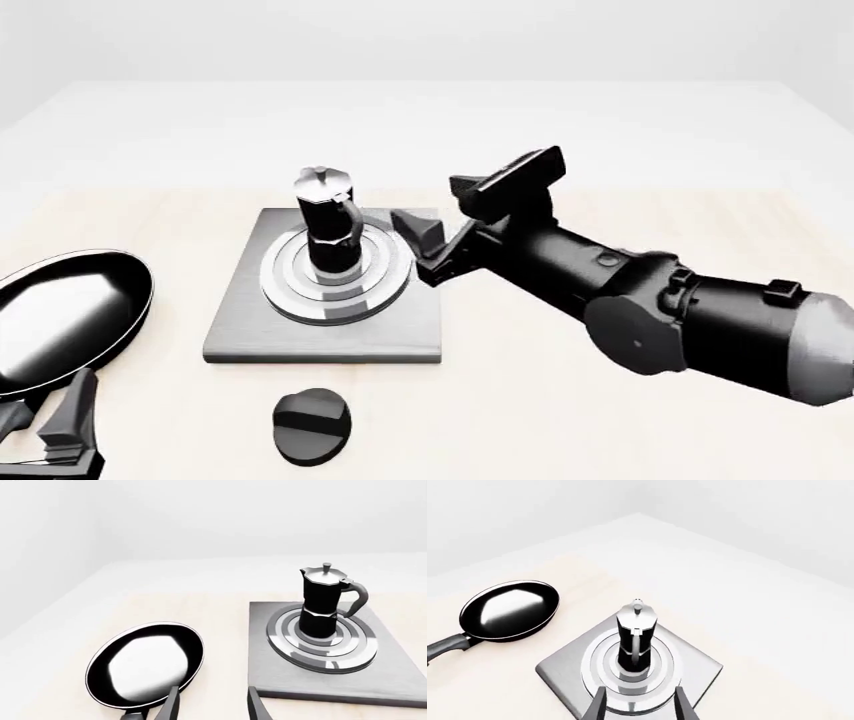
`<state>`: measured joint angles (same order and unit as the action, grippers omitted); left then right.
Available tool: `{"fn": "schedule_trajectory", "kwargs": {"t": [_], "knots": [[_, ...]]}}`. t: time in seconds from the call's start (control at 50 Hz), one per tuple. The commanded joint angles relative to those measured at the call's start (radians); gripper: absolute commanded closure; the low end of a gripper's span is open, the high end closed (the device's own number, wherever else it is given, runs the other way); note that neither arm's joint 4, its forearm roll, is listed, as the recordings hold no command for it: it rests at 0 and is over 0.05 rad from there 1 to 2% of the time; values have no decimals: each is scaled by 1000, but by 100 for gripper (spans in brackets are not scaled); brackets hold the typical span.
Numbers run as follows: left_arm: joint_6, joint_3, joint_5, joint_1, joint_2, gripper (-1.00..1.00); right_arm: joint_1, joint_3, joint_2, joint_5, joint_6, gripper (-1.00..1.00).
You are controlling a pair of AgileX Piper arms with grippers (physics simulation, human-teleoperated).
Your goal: Turn on the stove and put the moka pot on it.
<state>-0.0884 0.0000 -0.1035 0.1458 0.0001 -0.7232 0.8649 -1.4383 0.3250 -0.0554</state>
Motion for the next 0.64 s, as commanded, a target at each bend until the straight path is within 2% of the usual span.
{"fn": "schedule_trajectory", "kwargs": {"t": [0.02, 0.22, 0.32, 0.4, 0.52, 0.58, 0.64], "knots": [[-1, 0, 3, -4, 0, -100, 40, -220, 264, -1, 22, -100], [-4, 0, 4, -14, 0, -100, 115, -401, 457, 1, 16, -100], [-5, 0, 6, -15, 0, -100, 156, -510, 612, 1, -20, -100], [-2, 0, 6, -17, 0, -100, 190, -564, 694, -17, -8, -100], [-2, 0, 7, -19, 0, -100, 225, -676, 935, -93, -26, -100], [-1, 0, 10, -17, 0, -100, 235, -718, 1045, -148, -8, -100], [-1, 0, 13, -19, 0, -100, 263, -761, 1207, -237, 34, -100]]}}
